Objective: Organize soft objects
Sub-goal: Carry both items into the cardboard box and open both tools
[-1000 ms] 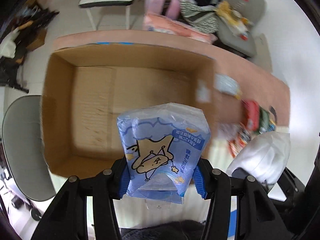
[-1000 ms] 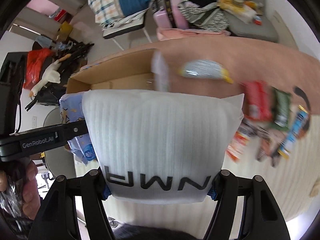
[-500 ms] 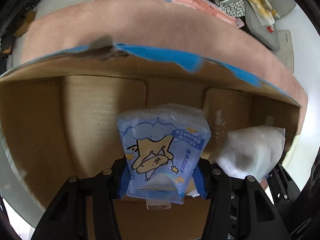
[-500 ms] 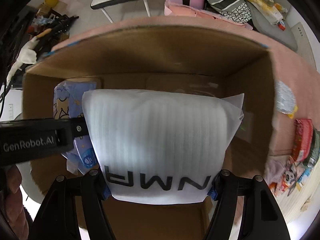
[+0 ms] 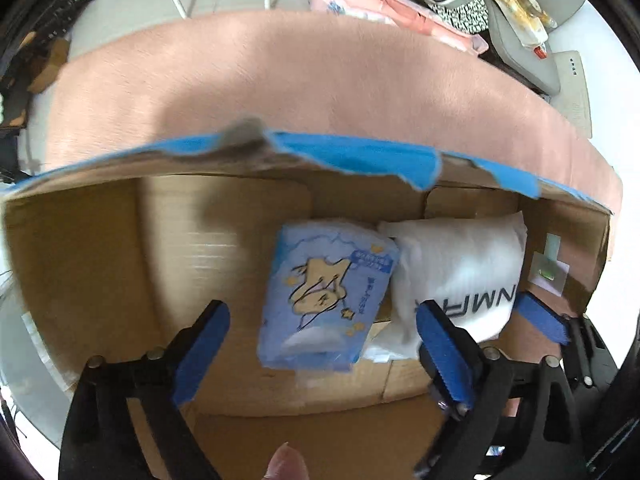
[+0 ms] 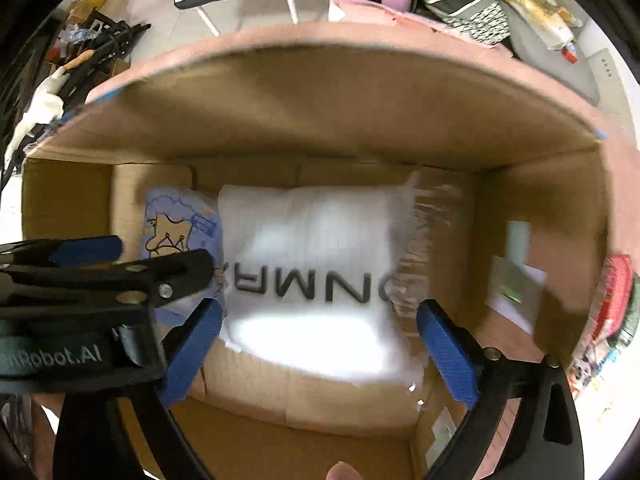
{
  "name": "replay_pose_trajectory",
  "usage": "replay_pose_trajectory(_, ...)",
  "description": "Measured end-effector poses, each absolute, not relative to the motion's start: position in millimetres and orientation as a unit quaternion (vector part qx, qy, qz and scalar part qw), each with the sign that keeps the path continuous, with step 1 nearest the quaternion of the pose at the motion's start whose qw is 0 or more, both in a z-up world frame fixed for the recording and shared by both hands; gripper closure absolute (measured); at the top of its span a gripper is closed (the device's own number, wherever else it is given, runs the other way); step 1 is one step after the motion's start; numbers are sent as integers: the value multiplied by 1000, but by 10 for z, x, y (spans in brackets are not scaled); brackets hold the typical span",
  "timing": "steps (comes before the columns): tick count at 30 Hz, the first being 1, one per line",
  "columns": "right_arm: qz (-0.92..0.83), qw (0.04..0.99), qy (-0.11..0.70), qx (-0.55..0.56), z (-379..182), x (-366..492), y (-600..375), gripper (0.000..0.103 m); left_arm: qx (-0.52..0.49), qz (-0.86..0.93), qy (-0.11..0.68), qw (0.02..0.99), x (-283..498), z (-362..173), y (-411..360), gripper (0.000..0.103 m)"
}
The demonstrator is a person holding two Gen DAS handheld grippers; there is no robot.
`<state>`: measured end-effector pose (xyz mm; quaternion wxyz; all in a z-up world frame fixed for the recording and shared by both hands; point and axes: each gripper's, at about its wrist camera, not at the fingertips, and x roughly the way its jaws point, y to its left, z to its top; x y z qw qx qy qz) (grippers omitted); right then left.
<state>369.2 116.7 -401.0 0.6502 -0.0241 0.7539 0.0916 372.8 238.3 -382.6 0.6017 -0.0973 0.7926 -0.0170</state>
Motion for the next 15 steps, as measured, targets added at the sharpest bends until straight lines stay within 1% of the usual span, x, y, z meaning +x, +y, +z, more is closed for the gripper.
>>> replay_pose_trajectory(5,86,666,740,-34,-3718,3531,1092,0,-72,10,756,650,3532,-3388,2339,5)
replay_pose_trajectory(9,73,689,719,-50,-3430,3304,992,0,-44,21,721,692,3200,-2998,2306,5)
replay_pose_trajectory(12,74,707,702,-42,-3168,3115,968,0,-33,25,696,717,2941,-2794,2388,5)
replay_pose_trajectory(15,70,725,684,-40,-2889,2877,940,0,-25,31,679,733,2766,-2700,2369,5)
